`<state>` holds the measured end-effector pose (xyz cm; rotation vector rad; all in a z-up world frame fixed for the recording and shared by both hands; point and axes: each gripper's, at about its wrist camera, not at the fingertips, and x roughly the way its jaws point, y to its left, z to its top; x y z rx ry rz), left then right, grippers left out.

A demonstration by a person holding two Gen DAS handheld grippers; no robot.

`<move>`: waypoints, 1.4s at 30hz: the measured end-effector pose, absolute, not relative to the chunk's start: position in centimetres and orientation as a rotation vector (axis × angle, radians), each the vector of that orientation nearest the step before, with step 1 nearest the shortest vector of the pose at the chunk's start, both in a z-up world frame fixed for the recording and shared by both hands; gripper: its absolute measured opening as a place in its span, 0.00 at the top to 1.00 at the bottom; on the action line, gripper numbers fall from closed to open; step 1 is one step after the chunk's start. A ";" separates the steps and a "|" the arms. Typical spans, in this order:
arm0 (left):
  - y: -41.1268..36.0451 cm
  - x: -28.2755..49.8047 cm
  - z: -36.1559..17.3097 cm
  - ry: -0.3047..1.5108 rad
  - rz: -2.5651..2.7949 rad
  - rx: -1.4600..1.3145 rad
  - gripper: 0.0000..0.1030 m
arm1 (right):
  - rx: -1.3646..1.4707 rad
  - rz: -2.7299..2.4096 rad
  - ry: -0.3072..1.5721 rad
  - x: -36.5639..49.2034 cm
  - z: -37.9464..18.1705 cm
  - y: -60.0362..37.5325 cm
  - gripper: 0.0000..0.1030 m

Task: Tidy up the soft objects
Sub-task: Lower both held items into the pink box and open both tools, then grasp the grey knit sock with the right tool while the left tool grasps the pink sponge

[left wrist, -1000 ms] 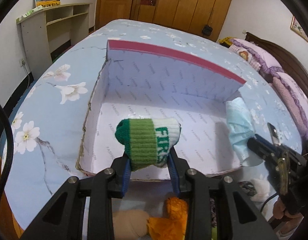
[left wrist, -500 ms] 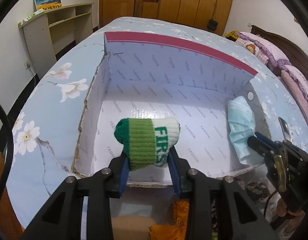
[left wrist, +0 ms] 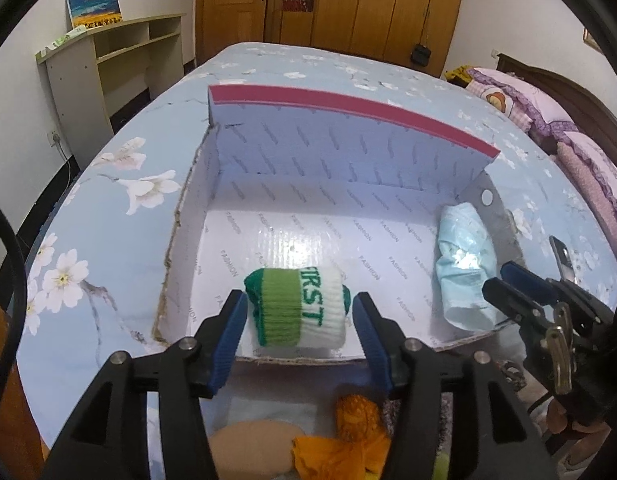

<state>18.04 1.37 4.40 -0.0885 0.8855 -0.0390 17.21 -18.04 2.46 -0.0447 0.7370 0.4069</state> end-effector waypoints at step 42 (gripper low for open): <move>8.5 4.4 3.3 0.925 0.017 -0.189 0.44 | 0.071 0.476 0.789 8.5 2.7 -14.8 0.54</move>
